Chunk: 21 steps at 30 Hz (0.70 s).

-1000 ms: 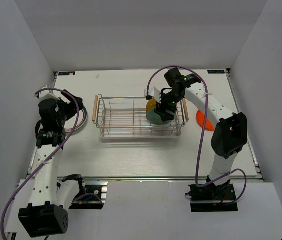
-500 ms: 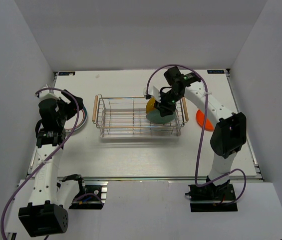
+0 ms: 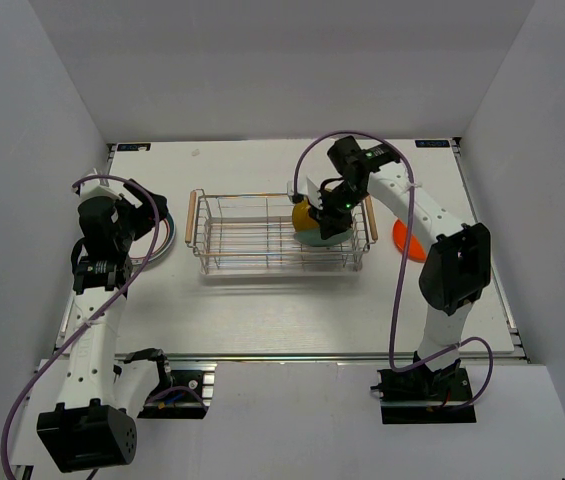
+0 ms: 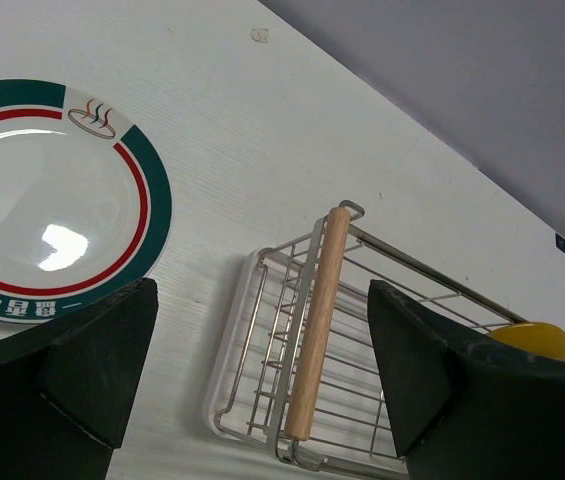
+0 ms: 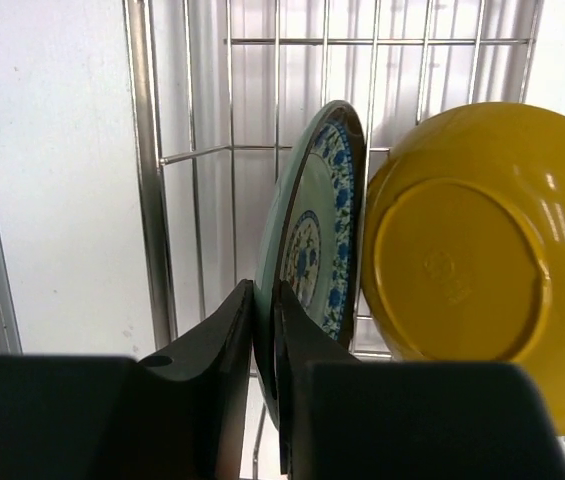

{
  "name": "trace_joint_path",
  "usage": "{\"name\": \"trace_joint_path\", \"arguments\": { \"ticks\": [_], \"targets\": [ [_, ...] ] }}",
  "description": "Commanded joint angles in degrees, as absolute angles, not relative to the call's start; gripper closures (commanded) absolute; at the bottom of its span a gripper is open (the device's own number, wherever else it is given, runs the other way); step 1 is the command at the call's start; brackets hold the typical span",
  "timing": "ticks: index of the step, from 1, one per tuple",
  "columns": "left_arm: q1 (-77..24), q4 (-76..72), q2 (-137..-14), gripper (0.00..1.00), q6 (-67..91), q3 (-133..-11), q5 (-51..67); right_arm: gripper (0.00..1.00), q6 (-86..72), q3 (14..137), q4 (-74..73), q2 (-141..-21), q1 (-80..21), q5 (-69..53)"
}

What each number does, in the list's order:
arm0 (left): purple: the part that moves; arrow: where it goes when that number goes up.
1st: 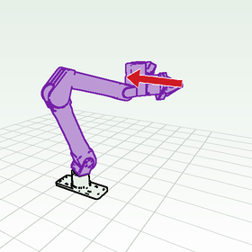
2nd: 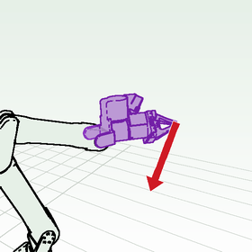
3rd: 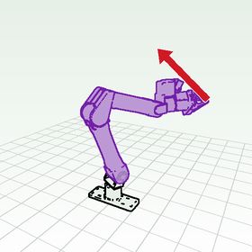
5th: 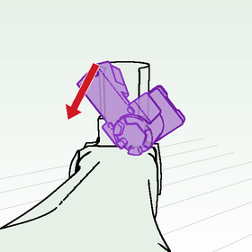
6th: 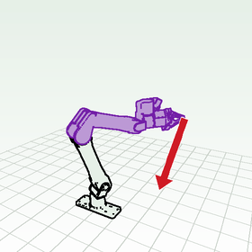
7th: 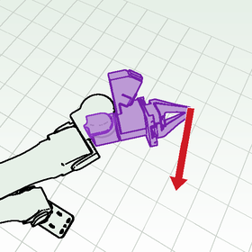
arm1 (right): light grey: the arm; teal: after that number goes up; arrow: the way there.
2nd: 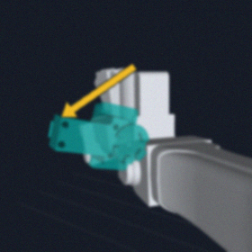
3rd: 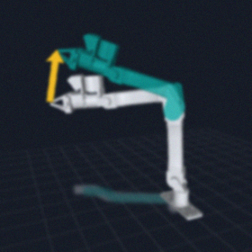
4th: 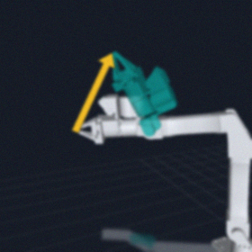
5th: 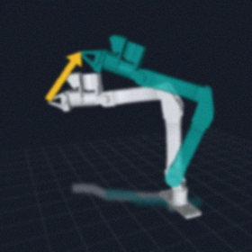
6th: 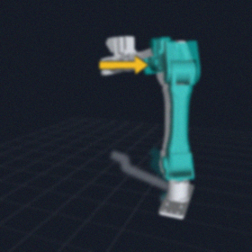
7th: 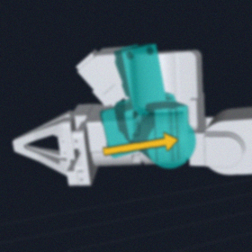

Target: Unload the plates from the dish rack

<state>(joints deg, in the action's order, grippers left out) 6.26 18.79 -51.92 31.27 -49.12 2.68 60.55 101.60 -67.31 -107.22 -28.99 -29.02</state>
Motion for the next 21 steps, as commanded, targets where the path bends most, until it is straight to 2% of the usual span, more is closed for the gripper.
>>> {"name": "trace_joint_path", "arguments": {
  "ticks": [1, 7, 21],
  "targets": [
    [6.15, 17.49, -51.5, 0.05, 30.67, -49.66, 3.87, 0.89, 63.28, 104.15, -66.62, -107.58, -29.09, -30.32],
    [6.15, 17.58, -51.42, 0.06, 30.76, -49.66, 3.78, 1.0, 64.25, 105.47, -67.76, -107.49, -29.09, -30.94],
    [6.15, 18.02, -50.54, 0.06, 30.67, -49.83, 3.34, 1.0, 67.14, 112.59, -75.14, -104.59, -29.09, -36.91]
  ]
}}
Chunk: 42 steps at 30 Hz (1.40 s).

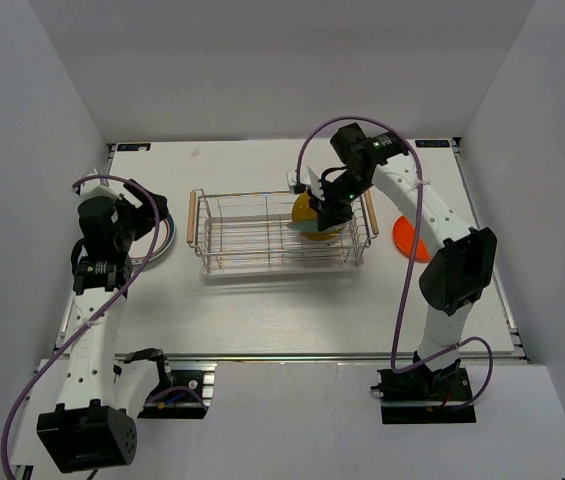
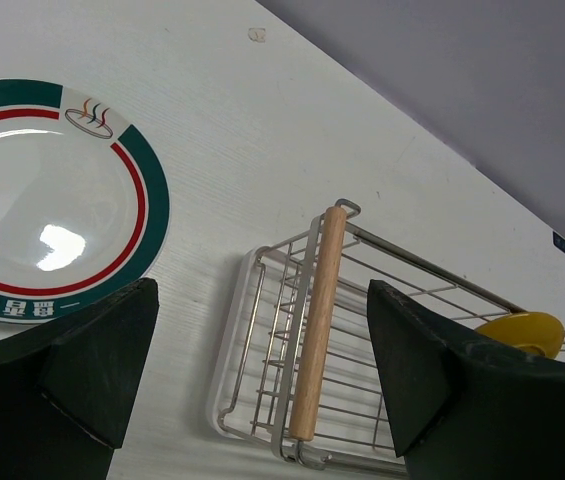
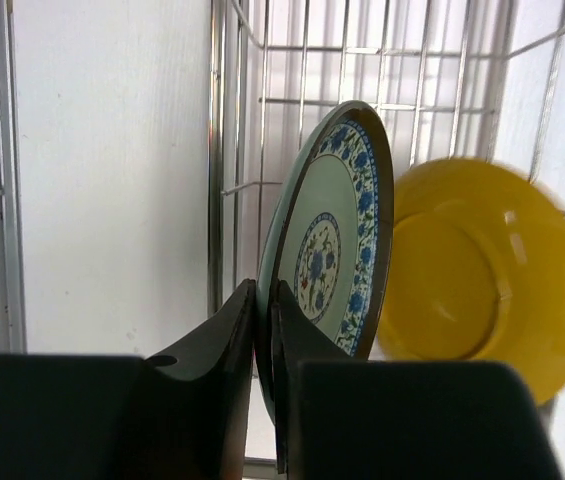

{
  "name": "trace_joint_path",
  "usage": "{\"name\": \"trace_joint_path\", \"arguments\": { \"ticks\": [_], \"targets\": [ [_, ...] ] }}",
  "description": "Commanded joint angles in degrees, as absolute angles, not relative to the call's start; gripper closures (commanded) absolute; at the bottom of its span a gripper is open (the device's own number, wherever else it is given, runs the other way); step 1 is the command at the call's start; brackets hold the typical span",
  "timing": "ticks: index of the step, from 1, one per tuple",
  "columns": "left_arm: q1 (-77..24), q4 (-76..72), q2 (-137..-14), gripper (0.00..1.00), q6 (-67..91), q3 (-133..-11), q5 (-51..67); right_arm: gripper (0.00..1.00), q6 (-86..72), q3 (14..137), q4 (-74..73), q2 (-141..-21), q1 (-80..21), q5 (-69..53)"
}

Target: Unload the plates from the dish rack

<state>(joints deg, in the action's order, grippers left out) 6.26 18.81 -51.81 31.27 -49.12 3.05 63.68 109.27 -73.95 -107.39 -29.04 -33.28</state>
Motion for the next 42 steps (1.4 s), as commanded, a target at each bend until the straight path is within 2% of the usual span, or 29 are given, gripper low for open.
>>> {"name": "trace_joint_path", "arguments": {
  "ticks": [1, 12, 16, 19, 20, 21, 22, 23, 26, 29, 35, 42],
  "targets": [
    [6.15, 18.1, -50.36, 0.06, 30.67, -49.83, 3.34, 1.0, 66.97, 112.5, -75.06, -103.81, -29.18, -37.18],
    [6.15, 19.33, -48.78, 0.05, 30.41, -50.71, 3.08, 1.0, 62.58, 119.35, -74.36, -98.27, -29.0, -38.67],
    [6.15, 20.13, -47.82, 0.05, 30.5, -51.33, 3.25, 1.0, 52.59, 116.21, -63.58, -93.53, -28.83, -34.91],
    [6.15, 20.57, -47.02, 0.04, 30.93, -51.42, 3.69, 1.0, 37.92, 104.1, -42.16, -85.98, -28.74, -20.44],
    [6.15, 20.74, -46.85, 0.03, 31.02, -51.5, 4.21, 1.0, 30.22, 100.06, -35.75, -83.69, -28.65, -8.47],
    [6.15, 20.74, -46.76, 0.03, 31.03, -51.42, 4.48, 1.0, 27.62, 92.01, -24.55, -79.76, -28.74, -1.65],
    [6.15, 20.83, -46.5, 0.03, 31.2, -51.59, 4.66, 1.0, 25.51, 88.98, -20.52, -78.06, -28.39, 3.72],
    [6.15, 21.27, -46.41, 0.02, 31.29, -51.68, 5.01, 1.0, 20.53, 86.34, -17.09, -75.7, -27.95, 13.7],
    [6.15, 21.97, -46.58, 0.02, 31.29, -52.38, 5.45, 1.0, 10.75, 83.23, -14.14, -75.06, -26.9, 31.83],
    [6.15, 22.15, -47.02, 0.02, 30.85, -52.82, 6.76, 1.0, 4.67, 82.44, -18.35, -76.37, -24.7, 39.79],
    [6.15, 24.25, -48.95, 0.02, 29.97, -53.26, 10.02, 1.0, -8.68, 83.15, -29.95, -84.01, -15.93, 37.28],
    [6.15, 24.79, -49.22, 0.02, 29.44, -52.91, 10.11, 1.0, -9.76, 80.95, -31.2, -91.04, -9.23, 22.6]
  ]
}}
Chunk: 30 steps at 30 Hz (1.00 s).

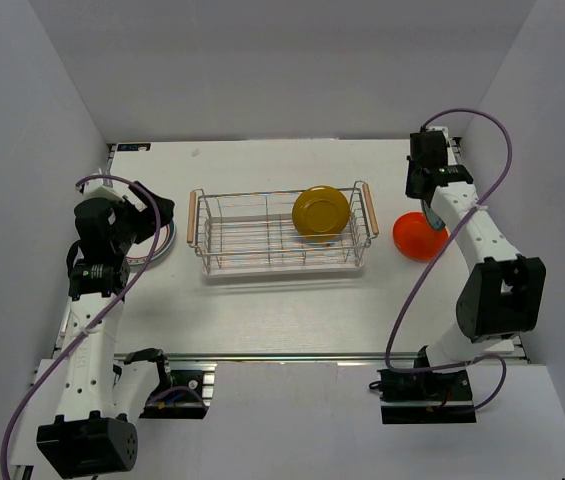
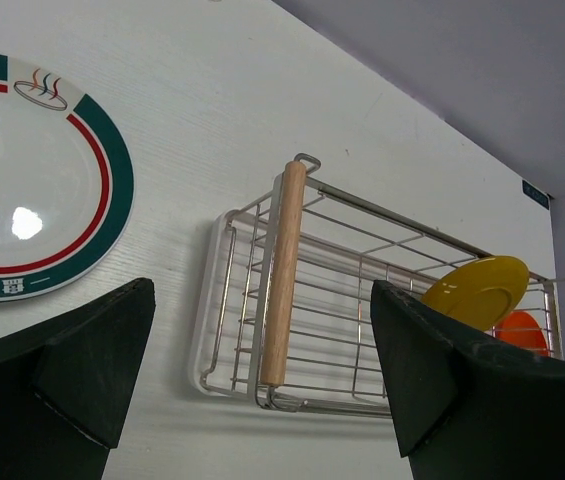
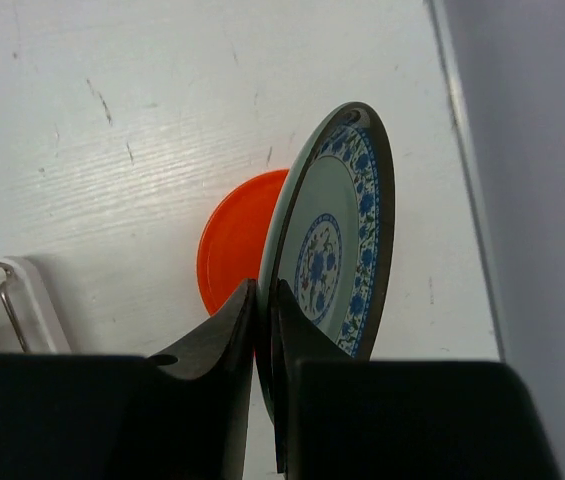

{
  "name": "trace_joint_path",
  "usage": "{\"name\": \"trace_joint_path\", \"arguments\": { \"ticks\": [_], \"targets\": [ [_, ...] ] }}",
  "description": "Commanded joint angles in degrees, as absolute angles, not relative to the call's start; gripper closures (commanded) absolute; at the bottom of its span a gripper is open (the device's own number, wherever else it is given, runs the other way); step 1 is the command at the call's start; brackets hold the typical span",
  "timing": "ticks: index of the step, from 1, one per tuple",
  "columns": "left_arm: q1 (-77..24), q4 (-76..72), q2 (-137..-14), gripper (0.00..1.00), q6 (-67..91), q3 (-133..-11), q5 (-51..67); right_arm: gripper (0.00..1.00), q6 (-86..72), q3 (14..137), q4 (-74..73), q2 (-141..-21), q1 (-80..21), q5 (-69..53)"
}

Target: Unload the plates from the dish rack

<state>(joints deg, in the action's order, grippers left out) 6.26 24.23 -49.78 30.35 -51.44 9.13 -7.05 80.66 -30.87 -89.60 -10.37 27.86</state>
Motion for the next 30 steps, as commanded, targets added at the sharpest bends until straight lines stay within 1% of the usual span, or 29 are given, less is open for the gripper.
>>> {"name": "trace_joint_path", "arguments": {
  "ticks": [1, 7, 13, 14, 15, 17, 18, 19, 20, 21, 22, 27, 30],
  "targets": [
    [6.15, 24.7, -49.22, 0.02, 29.44, -52.74, 10.11, 1.0, -9.84, 81.21, -31.38, -92.01, -8.53, 20.15],
    [6.15, 25.31, -49.04, 0.02, 29.53, -52.38, 8.35, 1.0, -10.37, 83.84, -32.78, -101.14, -7.12, 18.55],
    [6.15, 26.28, -48.52, 0.02, 29.44, -52.38, 6.77, 1.0, -11.25, 87.45, -35.86, -105.99, -7.12, 15.73],
    [6.15, 26.37, -48.43, 0.02, 29.44, -52.38, 6.59, 0.96, -11.77, 87.89, -36.29, -106.34, -7.03, 15.38],
    [6.15, 26.63, -48.25, 0.02, 29.44, -52.38, 6.5, 0.96, -12.13, 87.89, -37.26, -106.61, -7.12, 15.21],
    [6.15, 26.72, -48.16, 0.02, 29.44, -52.47, 6.15, 0.91, -13.44, 87.72, -37.97, -106.7, -7.03, 14.94],
    [6.15, 26.81, -48.08, 0.02, 29.44, -52.56, 6.15, 0.87, -13.97, 87.19, -38.49, -106.44, -6.94, 15.03],
    [6.15, 26.72, -48.08, 0.02, 29.44, -52.65, 6.07, 0.79, -14.15, 86.75, -38.58, -106.0, -7.03, 14.94],
    [6.15, 26.89, -48.08, 0.02, 29.44, -52.56, 6.15, 0.77, -15.02, 85.96, -38.67, -105.39, -7.12, 15.12],
    [6.15, 26.89, -48.08, 0.02, 29.44, -52.56, 6.24, 0.68, -15.2, 85.7, -38.93, -105.03, -7.12, 15.2],
    [6.15, 26.98, -48.08, 0.02, 29.44, -52.56, 6.24, 0.65, -15.47, 85.17, -38.94, -104.59, -7.03, 15.21],
    [6.15, 27.33, -48.25, 0.02, 29.27, -52.65, 6.33, 0.57, -15.73, 83.15, -38.5, -101.78, -7.03, 14.77],
    [6.15, 27.42, -47.81, 0.02, 29.18, -52.3, 6.5, 0.54, -15.56, 82.53, -37.88, -100.11, -7.12, 13.45]
  ]
}}
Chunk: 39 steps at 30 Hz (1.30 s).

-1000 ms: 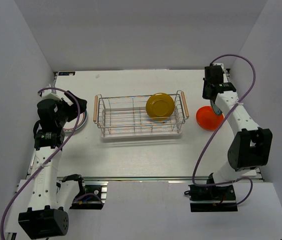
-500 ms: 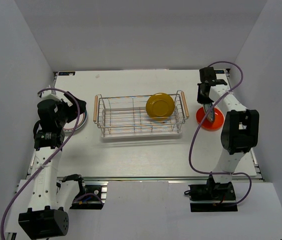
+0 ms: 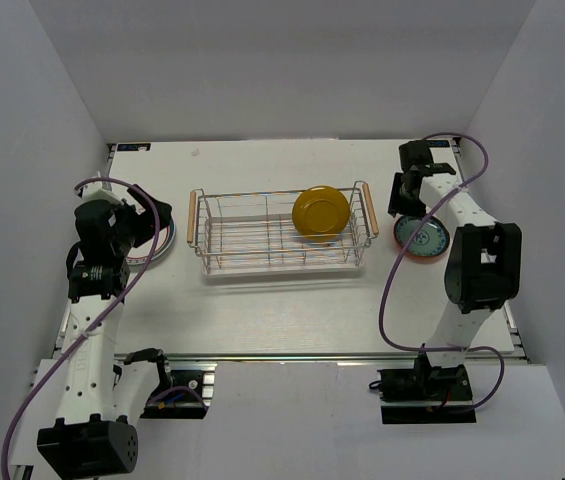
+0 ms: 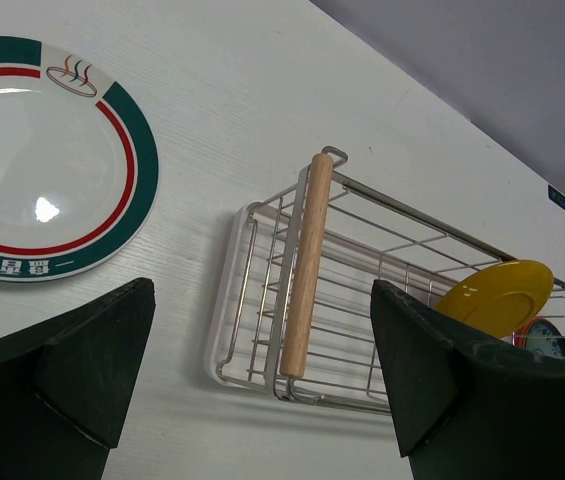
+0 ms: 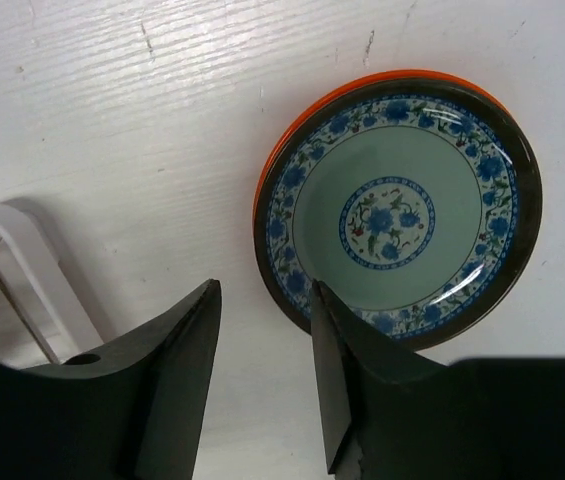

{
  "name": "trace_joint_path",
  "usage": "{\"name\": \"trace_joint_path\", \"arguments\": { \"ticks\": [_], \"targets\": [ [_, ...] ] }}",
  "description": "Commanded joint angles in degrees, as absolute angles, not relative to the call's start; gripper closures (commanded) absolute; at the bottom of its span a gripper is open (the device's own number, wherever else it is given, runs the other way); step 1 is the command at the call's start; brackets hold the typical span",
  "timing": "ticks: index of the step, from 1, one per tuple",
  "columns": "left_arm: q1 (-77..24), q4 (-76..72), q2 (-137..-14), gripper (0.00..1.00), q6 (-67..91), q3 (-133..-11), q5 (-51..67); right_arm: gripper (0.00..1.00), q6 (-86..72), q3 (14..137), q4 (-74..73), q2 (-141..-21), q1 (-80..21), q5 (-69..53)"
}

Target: Unload the plates from the dish rack

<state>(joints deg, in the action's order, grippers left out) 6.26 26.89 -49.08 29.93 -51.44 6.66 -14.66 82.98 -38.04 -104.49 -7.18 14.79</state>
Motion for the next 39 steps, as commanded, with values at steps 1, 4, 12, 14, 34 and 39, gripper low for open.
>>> {"name": "trace_joint_path", "arguments": {
  "ticks": [1, 4, 12, 14, 34, 39],
  "targets": [
    [6.15, 27.6, -47.73, 0.02, 29.18, -52.29, 6.5, 0.52, -15.38, 82.18, -37.97, -99.85, -6.95, 13.27],
    [6.15, 27.6, -47.37, 0.02, 29.18, -52.38, 6.5, 0.39, -13.46, 82.18, -37.18, -98.62, -7.12, 11.17],
    [6.15, 27.95, -46.14, 0.02, 29.09, -51.77, 5.89, 0.11, -11.77, 82.71, -37.71, -97.91, -9.31, 5.63],
    [6.15, 27.69, -45.71, 0.02, 29.09, -51.5, 6.06, 0.11, -12.21, 81.74, -37.71, -96.95, -10.28, 5.8],
    [6.16, 26.89, -47.72, 0.02, 29.18, -49.22, 10.19, 0.11, -19.06, 72.42, -40.6, -86.31, -16.79, 14.67],
    [6.15, 25.23, -53.52, 0.15, 28.92, -49.39, 13.53, 0.11, -20.21, 74.35, -39.82, -85.96, -16.26, 17.31]
  ]
}}
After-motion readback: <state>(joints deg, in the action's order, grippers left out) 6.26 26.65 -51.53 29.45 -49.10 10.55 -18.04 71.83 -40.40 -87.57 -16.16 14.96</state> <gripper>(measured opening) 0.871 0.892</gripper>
